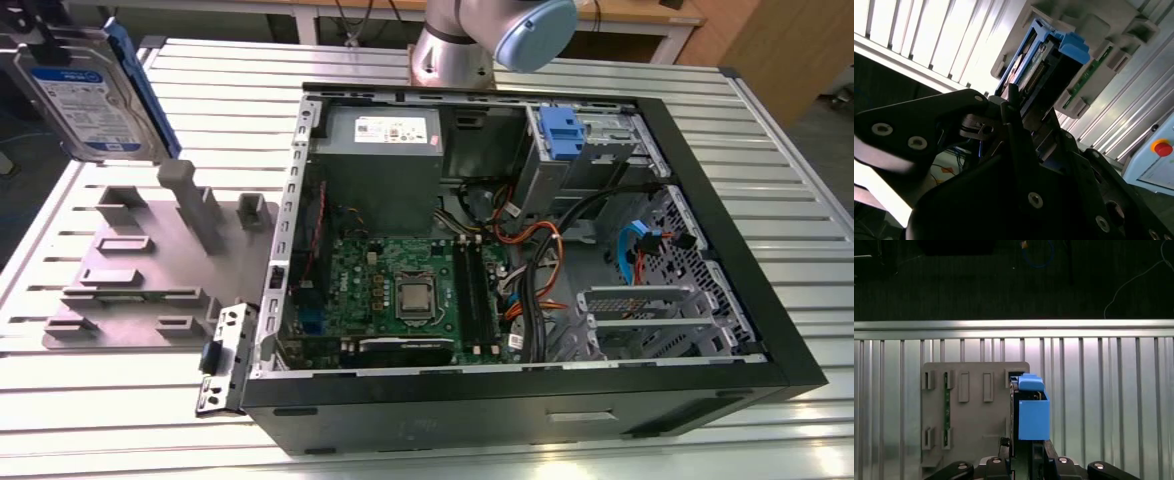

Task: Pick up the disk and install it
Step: 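Pick up the disk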

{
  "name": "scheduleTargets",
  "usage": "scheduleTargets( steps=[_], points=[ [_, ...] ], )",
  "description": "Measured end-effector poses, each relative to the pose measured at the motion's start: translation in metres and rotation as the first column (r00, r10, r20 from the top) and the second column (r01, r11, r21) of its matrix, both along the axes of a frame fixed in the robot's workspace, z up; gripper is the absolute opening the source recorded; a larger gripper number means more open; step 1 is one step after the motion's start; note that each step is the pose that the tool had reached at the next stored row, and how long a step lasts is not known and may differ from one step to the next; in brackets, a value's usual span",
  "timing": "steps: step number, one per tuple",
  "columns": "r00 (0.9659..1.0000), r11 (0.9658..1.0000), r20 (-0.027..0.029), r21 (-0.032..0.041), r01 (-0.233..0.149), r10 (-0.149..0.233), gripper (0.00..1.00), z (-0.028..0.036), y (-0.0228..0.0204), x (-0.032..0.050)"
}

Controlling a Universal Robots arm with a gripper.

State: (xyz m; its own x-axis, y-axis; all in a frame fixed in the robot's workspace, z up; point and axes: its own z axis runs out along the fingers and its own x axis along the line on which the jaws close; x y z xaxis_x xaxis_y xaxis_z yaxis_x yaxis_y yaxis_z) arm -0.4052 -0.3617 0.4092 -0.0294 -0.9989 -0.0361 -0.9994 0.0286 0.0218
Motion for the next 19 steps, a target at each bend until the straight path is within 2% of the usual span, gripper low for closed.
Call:
scheduleTargets(
  steps=[3, 6, 16, 19],
  points=[
    [1.0000, 1.0000, -0.0002, -0.0001, 0.000, 0.000, 0.35, 0.0034, 0.0000, 0.0001],
    [1.0000, 1.0000, -0.0001, 0.0000, 0.000, 0.000, 0.35, 0.0101, 0.0000, 0.0001],
    [1.0000, 1.0000, -0.0001, -0.0001, 0.000, 0.000, 0.35, 0.0397, 0.0000, 0.0000],
    [1.0000, 1.0000, 0.0001, 0.0000, 0.000, 0.000, 0.35, 0.0406, 0.0000, 0.0000]
  ],
)
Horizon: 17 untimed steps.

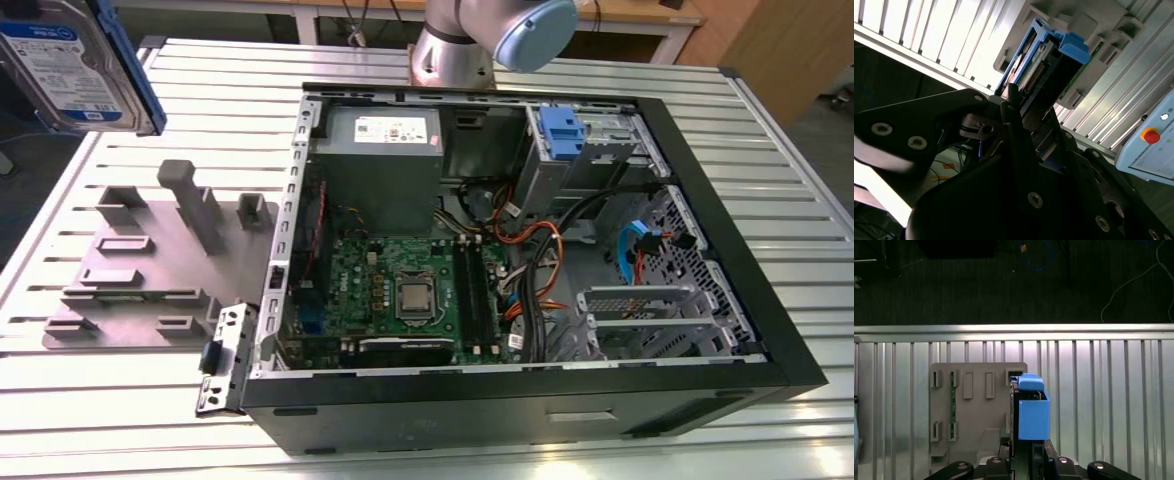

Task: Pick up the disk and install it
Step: 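Pick up the disk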

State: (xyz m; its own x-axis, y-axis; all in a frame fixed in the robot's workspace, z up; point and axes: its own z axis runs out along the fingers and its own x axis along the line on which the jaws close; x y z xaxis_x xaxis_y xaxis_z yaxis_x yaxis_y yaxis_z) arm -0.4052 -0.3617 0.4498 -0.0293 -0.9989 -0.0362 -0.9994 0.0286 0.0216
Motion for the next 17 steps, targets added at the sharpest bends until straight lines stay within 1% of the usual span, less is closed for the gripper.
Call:
scheduleTargets(
  steps=[13, 15, 17],
  points=[
    [1.0000, 1.0000, -0.0005, -0.0004, 0.000, 0.000, 0.35, 0.0008, 0.0000, 0.0000],
    [1.0000, 1.0000, -0.0004, -0.0004, 0.000, 0.000, 0.35, 0.0038, 0.0000, 0.0001],
    [1.0000, 1.0000, -0.0003, -0.0003, 0.000, 0.000, 0.35, 0.0087, 0.0000, 0.0000]
  ],
)
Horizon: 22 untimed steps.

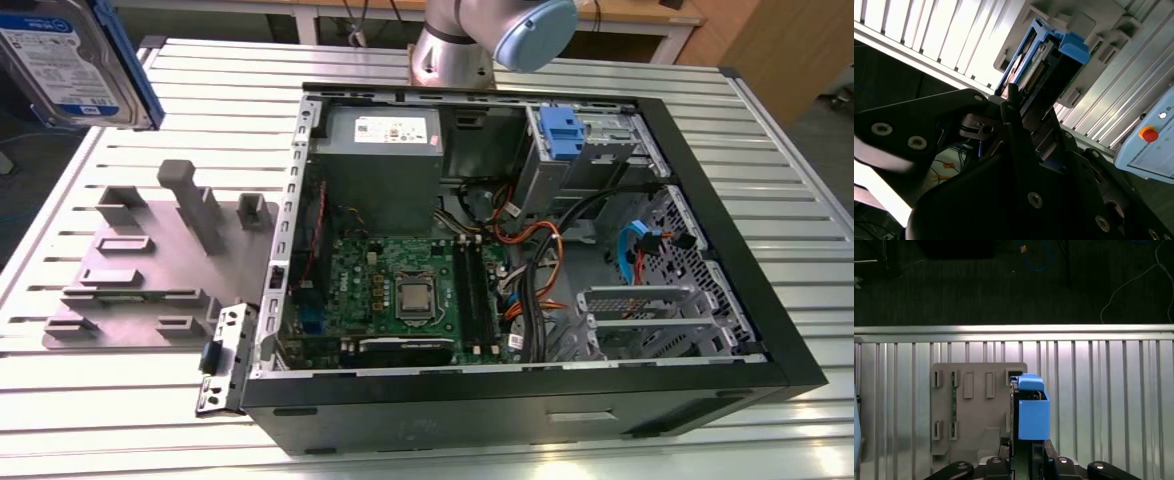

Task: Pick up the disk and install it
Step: 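Pick up the disk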

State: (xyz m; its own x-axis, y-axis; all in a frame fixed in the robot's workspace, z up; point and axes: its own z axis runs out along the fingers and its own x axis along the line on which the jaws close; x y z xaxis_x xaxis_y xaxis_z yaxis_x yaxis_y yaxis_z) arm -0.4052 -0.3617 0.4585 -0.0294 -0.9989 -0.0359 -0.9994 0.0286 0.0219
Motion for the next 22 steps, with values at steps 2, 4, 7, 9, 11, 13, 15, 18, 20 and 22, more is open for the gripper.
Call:
scheduleTargets(
  steps=[2, 4, 7, 9, 11, 13, 15, 18, 20, 22],
  points=[
    [1.0000, 1.0000, 0.0000, 0.0000, 0.000, 0.000, 0.35, 0.0066, 0.0000, 0.0000],
    [1.0000, 1.0000, 0.0001, 0.0001, 0.000, 0.000, 0.35, 0.0136, 0.0000, 0.0000],
    [1.0000, 1.0000, 0.0001, 0.0001, 0.000, 0.000, 0.35, 0.0247, 0.0000, 0.0000],
    [1.0000, 1.0000, 0.0001, 0.0001, 0.000, 0.000, 0.35, 0.0322, 0.0000, 0.0000],
    [1.0000, 1.0000, -0.0002, 0.0000, 0.000, 0.000, 0.35, 0.0391, 0.0000, 0.0001],
    [1.0000, 1.0000, 0.0000, 0.0000, 0.000, 0.000, 0.35, 0.0453, 0.0000, 0.0000],
    [1.0000, 1.0000, -0.0001, 0.0000, 0.000, 0.000, 0.35, 0.0502, 0.0000, 0.0000],
    [1.0000, 1.0000, 0.0002, 0.0001, 0.000, 0.000, 0.35, 0.0509, 0.0000, 0.0000],
    [1.0000, 1.0000, 0.0001, 0.0001, 0.000, 0.000, 0.35, 0.0510, 0.0000, 0.0000],
    [1.0000, 1.0000, 0.0002, 0.0001, 0.000, 0.000, 0.35, 0.0510, 0.0001, 0.0003]
  ],
)
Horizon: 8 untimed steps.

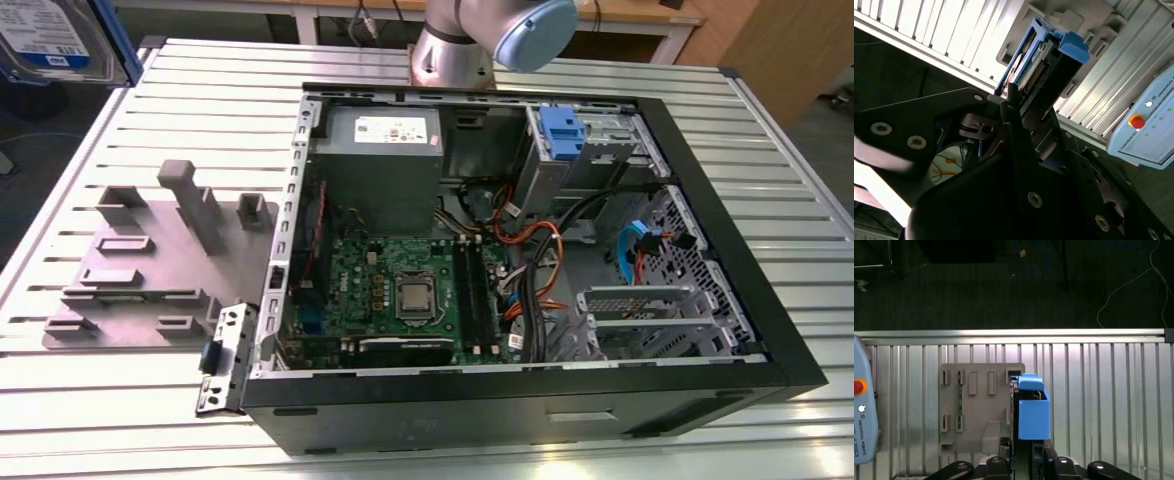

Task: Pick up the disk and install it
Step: 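Pick up the disk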

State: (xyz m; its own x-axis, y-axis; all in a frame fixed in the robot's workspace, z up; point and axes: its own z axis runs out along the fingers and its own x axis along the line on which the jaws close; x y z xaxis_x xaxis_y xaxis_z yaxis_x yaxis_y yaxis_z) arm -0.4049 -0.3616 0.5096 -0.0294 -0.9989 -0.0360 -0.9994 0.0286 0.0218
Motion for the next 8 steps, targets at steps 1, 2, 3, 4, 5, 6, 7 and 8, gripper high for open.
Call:
scheduleTargets(
  steps=[1, 2, 3, 4, 5, 6, 7, 8],
  points=[
    [1.0000, 1.0000, 0.0000, 0.0000, 0.000, 0.000, 0.35, 0.0000, 0.0000, 0.0008],
    [1.0000, 1.0000, 0.0000, 0.0000, 0.000, 0.000, 0.35, 0.0000, -0.0001, 0.0022],
    [1.0000, 1.0000, 0.0000, -0.0001, 0.000, 0.000, 0.35, 0.0000, -0.0001, 0.0039],
    [1.0000, 1.0000, -0.0001, 0.0000, 0.000, 0.000, 0.35, 0.0000, 0.0000, 0.0059],
    [1.0000, 1.0000, -0.0001, -0.0001, 0.000, 0.000, 0.35, 0.0001, 0.0000, 0.0080],
    [1.0000, 1.0000, -0.0001, -0.0001, 0.000, 0.000, 0.35, 0.0000, 0.0000, 0.0103],
    [1.0000, 1.0000, -0.0001, 0.0000, 0.000, 0.000, 0.35, 0.0000, 0.0000, 0.0129],
    [1.0000, 1.0000, -0.0001, -0.0001, 0.000, 0.000, 0.35, 0.0001, -0.0001, 0.0154]
  ],
)
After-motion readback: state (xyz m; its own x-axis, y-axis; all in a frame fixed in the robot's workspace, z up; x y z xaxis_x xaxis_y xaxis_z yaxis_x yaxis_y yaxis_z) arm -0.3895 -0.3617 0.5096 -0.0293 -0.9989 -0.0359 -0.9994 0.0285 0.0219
